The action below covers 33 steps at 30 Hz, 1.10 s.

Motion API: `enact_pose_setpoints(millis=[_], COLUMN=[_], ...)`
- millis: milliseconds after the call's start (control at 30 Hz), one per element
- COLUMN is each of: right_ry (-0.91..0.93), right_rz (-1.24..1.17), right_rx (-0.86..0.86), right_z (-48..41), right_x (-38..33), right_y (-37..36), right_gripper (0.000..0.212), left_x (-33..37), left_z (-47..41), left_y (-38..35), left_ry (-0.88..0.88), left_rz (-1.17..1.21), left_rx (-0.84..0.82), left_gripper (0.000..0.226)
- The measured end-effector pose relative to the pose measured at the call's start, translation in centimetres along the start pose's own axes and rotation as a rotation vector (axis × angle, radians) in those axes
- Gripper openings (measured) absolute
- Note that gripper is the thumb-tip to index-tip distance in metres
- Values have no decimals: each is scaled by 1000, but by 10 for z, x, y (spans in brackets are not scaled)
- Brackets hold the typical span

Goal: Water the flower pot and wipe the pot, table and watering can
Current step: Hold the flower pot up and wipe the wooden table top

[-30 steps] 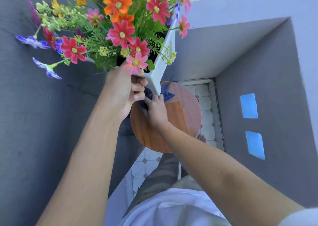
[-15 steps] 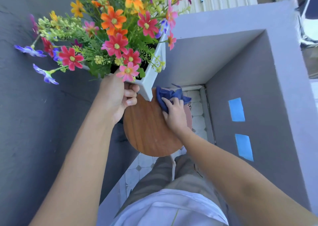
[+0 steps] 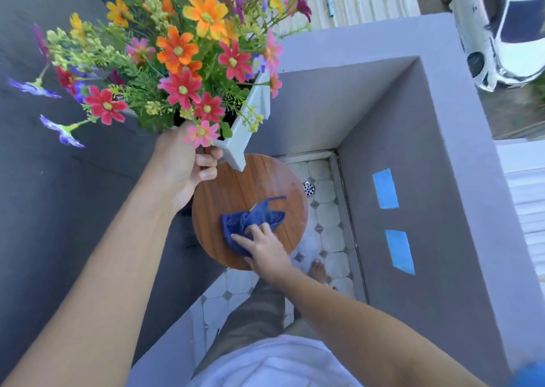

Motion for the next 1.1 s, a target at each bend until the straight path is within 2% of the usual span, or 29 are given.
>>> enact_pose_setpoints(millis=[100,200,267,333,433,600,733,833,1033,1100], right_ry=[111,112,47,-63,-257,-294,-428,-292,1,90], right_rz=[1,46,86,92,119,38,-166,-115,95,93], right_rx=[-125,-159,-99,40,205,229,442,345,-146,-233], right_z=[28,35,29,18,3,-10,11,20,51,67], right_x=[5,32,58,85,118,122,116,99,65,62], right_y=[-13,20,62,108,155,149,140,125,45,28], right_gripper=[63,64,63,65,50,42,39,46,58,56], left_x=[-13,-33,-45,-56,-81,-110,-131,-144,-165,-177], left_z=[7,16,22,30,49,71,77,79,76,73], left_y=[1,-2,-6,-11,-16,-23,-31,-36,-50,-52], left_ry=[6,9,23,42,84,118,163,188,189,205], left_rz=[25,91,110,87,97,164,210,192,292,276], left_rx=[17,40,50,57,89,150,212,255,283,314], left_gripper=[24,28,29,30,25,18,18,21,23,22])
Point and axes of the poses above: each hand's wrist, its own z-axis away from the middle knuckle, its own y-axis out of the back of the hand, x = y × z, the point moved 5 cm from there along -z, towards the middle knuckle, and after that the axes turned 15 degrees about -z, right-handed, at the moved point
